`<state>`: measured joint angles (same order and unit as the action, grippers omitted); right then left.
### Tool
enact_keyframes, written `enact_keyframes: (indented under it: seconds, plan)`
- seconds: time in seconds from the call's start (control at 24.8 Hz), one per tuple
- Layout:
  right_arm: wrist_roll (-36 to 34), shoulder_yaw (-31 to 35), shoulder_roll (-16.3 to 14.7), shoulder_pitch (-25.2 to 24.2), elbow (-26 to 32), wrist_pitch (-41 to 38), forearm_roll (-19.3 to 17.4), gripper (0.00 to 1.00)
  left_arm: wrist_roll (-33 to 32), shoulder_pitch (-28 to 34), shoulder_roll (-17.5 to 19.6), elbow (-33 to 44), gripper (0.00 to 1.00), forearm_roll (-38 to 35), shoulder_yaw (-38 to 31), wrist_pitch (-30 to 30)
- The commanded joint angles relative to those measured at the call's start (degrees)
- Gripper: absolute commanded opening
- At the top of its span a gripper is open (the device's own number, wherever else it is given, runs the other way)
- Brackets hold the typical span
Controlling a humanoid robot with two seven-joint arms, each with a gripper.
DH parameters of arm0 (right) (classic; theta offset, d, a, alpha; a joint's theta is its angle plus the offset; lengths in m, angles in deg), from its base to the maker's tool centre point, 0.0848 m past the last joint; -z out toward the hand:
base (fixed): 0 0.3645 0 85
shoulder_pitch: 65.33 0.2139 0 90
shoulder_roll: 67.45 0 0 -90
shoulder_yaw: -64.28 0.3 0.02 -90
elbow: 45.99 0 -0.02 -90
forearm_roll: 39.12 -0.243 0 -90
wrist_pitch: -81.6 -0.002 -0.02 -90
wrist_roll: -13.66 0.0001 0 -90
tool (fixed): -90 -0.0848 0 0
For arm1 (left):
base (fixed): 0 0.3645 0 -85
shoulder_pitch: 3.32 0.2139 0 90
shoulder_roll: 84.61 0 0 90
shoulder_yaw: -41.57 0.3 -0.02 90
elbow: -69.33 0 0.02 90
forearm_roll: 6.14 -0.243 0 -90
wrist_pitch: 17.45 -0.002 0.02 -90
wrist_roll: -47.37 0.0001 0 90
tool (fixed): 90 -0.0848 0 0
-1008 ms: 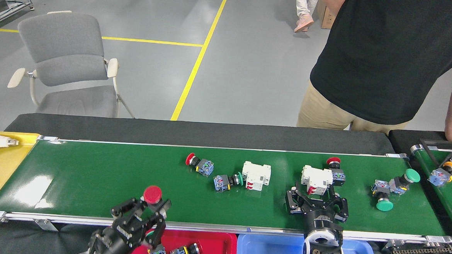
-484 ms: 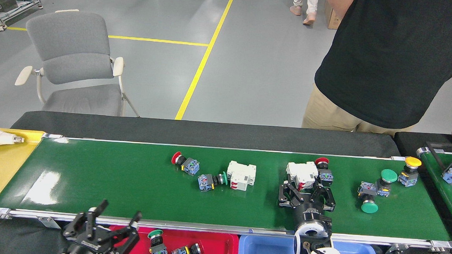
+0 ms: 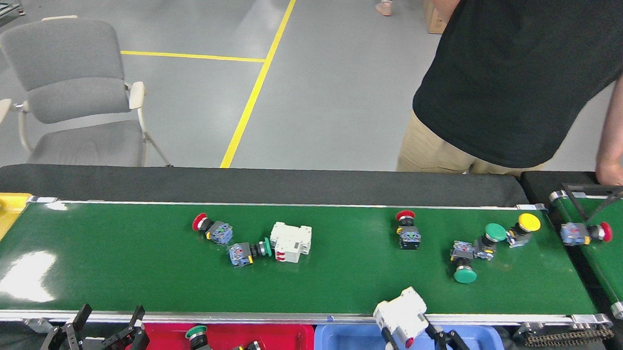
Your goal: Pick switch part from conveyor to tray
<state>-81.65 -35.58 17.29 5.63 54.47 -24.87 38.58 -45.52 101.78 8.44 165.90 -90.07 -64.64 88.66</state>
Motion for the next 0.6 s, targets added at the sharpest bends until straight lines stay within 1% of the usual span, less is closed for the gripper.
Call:
enact_keyframes:
  seconds: [0.0, 0.08, 0.12, 0.16, 0.2, 0.24, 0.32, 0.4, 0.48, 0.56]
  plan:
    - [-3.5, 1.0, -0.5, -1.3, 1.0, -3.1, -0.3, 1.00, 0.2, -0.2, 0.6, 0.9, 1.00, -0.1, 0.3, -0.1]
    - [-3.2, 2.4, 0.3, -1.2, 1.0, -2.4, -1.1, 1.00, 0.1, -0.8, 0.6, 0.8, 1.00, -0.3, 1.8, 0.9]
    - [-3.0, 4.0, 1.6, -0.7, 1.0, -2.3, -2.1, 1.00, 0.0, -2.0, 0.6, 0.6, 1.00, -0.4, 2.9, 1.8]
    - [-3.0, 5.4, 3.2, -0.4, 1.0, -1.9, -2.8, 1.00, -0.1, -3.3, 0.6, 0.5, 1.00, -0.5, 3.7, 2.1]
    - [-2.8, 7.0, 6.9, 0.0, 1.0, -0.1, -2.9, 1.00, -0.2, -5.3, 0.6, -0.3, 1.00, -0.6, 4.5, 2.2]
    - [-2.2, 7.5, 8.9, 0.1, 1.0, 2.6, -2.8, 0.99, -0.4, -7.1, 0.6, -1.9, 1.00, -0.9, 4.7, 2.2]
    - [-1.0, 7.4, 8.9, 0.5, 0.9, 9.3, -2.3, 0.99, -1.3, -10.0, 0.6, -5.3, 1.00, -1.2, 4.9, 2.4]
    - [1.4, 7.1, 8.7, 1.1, 0.8, 15.7, 0.0, 0.99, -1.8, -13.5, 0.7, -8.9, 1.00, -1.3, 5.0, 2.6]
    - [3.4, 6.6, 8.8, 2.1, 0.7, 17.0, 1.5, 0.99, -1.8, -15.1, 1.0, -11.2, 1.00, -1.8, 5.0, 3.1]
    - [5.7, 6.4, 8.9, 3.8, 0.6, 17.1, 1.8, 0.99, -1.8, -15.9, 1.9, -12.5, 1.00, -2.2, 5.1, 4.3]
